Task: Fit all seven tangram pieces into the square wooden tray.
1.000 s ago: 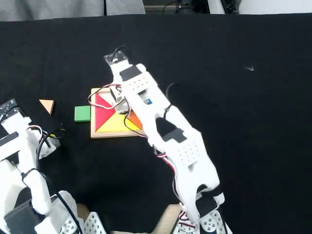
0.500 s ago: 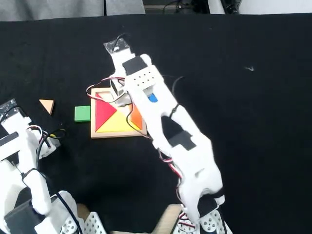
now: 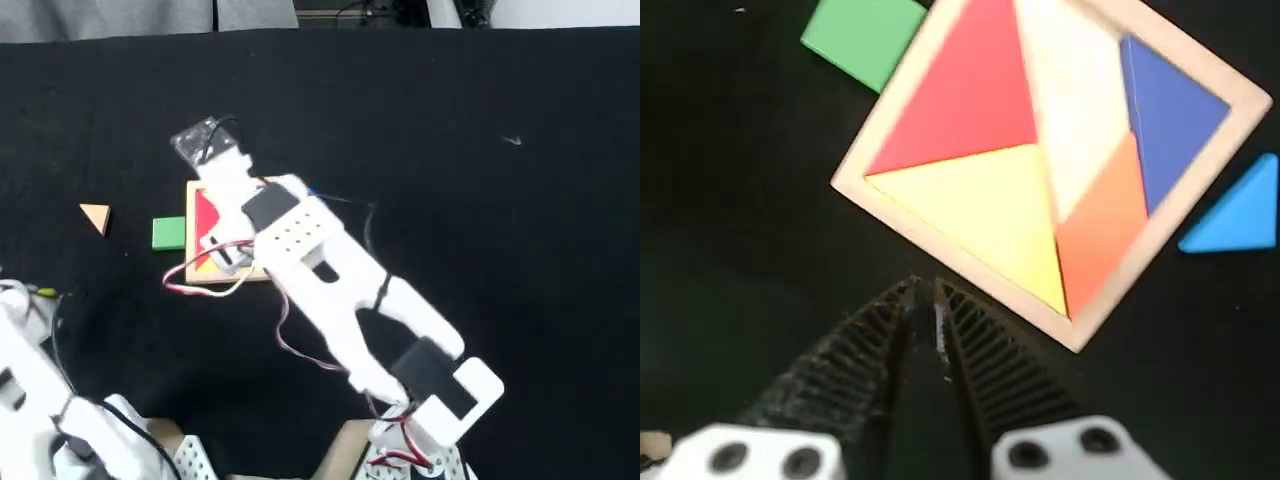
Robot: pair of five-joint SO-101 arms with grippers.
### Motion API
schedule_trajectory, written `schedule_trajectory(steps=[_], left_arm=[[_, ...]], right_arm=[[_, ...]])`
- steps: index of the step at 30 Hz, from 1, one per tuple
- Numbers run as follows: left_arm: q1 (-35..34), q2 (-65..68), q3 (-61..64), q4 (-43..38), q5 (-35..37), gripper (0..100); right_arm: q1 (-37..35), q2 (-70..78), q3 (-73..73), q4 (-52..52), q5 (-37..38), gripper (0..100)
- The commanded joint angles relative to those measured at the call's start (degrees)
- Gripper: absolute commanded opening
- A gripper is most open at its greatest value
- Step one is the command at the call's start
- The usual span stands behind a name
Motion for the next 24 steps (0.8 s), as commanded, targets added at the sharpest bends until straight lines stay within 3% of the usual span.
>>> schedule_trajectory(steps=[1,5,9,14,24], left_arm=[[-10.15,-12.31,-0.31,5.63,-6.24,24],[-18.68,-13.01,4.35,7.38,-8.09,24],[-21.93,-10.73,12.97,3.34,-7.91,24],[-25.36,-9.85,19.12,-3.34,-7.74,24],[-22.46,-9.23,14.02,-3.60,-2.73,24]], right_arm=[[-2.37,-2.15,-2.51,-1.85,2.99,1.5],[-4.31,3.21,-8.48,-1.67,6.24,1.5],[-4.48,11.65,-17.80,-1.49,10.02,1.8],[-4.48,24.84,-35.65,5.01,14.59,13.1],[-6.86,49.71,-80.75,17.76,19.96,14.5]])
